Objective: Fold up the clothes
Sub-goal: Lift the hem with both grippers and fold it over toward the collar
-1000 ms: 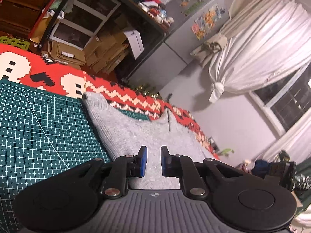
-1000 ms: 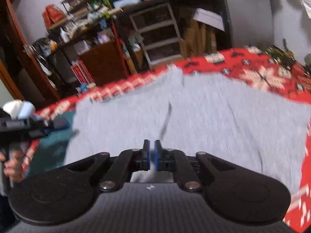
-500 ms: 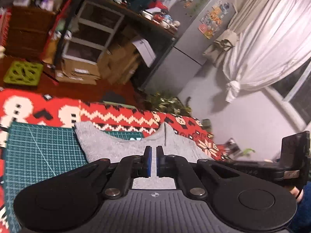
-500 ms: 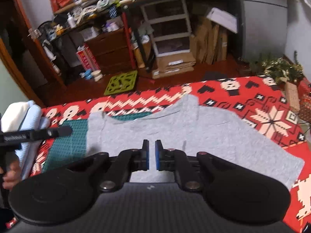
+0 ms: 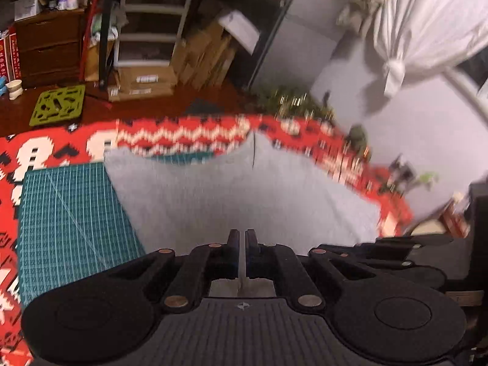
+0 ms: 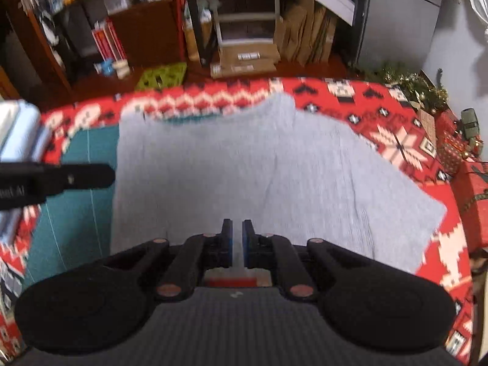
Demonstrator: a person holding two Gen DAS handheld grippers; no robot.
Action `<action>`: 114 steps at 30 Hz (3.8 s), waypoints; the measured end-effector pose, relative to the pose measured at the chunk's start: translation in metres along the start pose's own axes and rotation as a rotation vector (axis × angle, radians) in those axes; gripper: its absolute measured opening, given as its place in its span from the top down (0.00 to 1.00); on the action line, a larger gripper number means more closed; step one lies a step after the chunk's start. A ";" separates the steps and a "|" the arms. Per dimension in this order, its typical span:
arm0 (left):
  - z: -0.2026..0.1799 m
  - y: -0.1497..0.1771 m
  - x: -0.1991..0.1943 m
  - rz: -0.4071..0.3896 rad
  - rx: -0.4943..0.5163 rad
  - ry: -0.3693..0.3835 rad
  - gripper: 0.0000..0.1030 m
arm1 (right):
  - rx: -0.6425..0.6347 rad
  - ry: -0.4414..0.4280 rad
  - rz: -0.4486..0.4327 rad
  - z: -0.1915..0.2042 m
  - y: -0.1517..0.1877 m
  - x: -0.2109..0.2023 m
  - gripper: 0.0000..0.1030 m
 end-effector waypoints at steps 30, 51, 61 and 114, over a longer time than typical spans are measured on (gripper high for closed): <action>-0.058 0.004 0.073 0.069 -0.008 -0.157 0.94 | 0.095 -0.131 -0.026 -0.085 -0.010 0.006 0.91; -0.259 -0.003 0.153 0.182 0.412 0.060 0.75 | 0.531 0.134 -0.091 -0.278 0.049 -0.075 0.88; -0.287 0.005 0.194 0.248 0.561 -0.021 0.74 | 0.649 0.136 -0.119 -0.305 0.080 -0.094 0.88; 0.061 -0.019 0.032 0.050 -0.593 0.004 0.96 | 0.327 -0.093 -0.021 -0.025 -0.046 -0.002 0.87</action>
Point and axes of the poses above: each gripper's, at about its wrist camera, not at the fingertips, and x roughly the way its jaws point, z to its left, y to its underside, the point moved 5 cm from there along x, roughly the way its jaws point, and after that the axes turned 4 degrees about -y, right-handed, at the moved point
